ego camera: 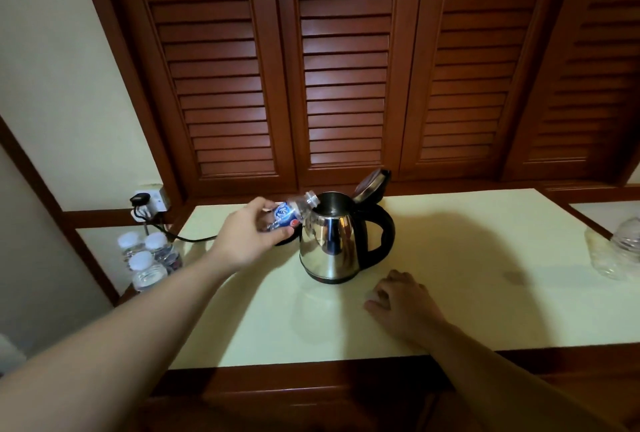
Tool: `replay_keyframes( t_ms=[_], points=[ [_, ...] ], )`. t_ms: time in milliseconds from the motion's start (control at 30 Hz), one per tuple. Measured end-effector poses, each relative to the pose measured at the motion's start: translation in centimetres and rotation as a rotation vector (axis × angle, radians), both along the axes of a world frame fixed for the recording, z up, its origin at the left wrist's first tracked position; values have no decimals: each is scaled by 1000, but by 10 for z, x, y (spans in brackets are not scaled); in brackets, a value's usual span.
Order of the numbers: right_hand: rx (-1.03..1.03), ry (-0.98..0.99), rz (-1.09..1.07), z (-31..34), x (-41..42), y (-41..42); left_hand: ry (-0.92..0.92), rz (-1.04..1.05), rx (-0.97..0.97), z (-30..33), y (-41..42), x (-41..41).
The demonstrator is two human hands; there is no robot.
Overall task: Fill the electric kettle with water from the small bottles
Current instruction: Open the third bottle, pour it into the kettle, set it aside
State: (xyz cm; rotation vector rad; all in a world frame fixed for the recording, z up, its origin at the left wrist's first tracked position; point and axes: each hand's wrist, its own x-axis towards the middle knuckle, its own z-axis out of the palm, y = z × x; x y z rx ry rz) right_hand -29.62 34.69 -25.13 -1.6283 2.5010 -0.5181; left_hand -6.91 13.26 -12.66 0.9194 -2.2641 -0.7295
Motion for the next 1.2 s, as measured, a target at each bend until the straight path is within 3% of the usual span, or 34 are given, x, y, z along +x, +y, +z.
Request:
replay_keyframes(
  t_ms=[200,367,467,600,967,1200],
  points=[
    [-426,-313,-97,31,8,4,64,-143,36,-47,34,8],
    [-595,-487,-104,76,18,7,52,-231,-2,-52,57,-10],
    [-580,-601,-80,80,19,11,70,-290,-15,-51,64,-20],
    [-560,-614,-74,78,16,20,48,-344,-37,-52,69,-28],
    [-310,-409,50,83,-14,50,50,-492,-5,-56,76,-42],
    [-289,-470,82,90,-22,71,52,-538,61,-56,84,-56]
  ],
)
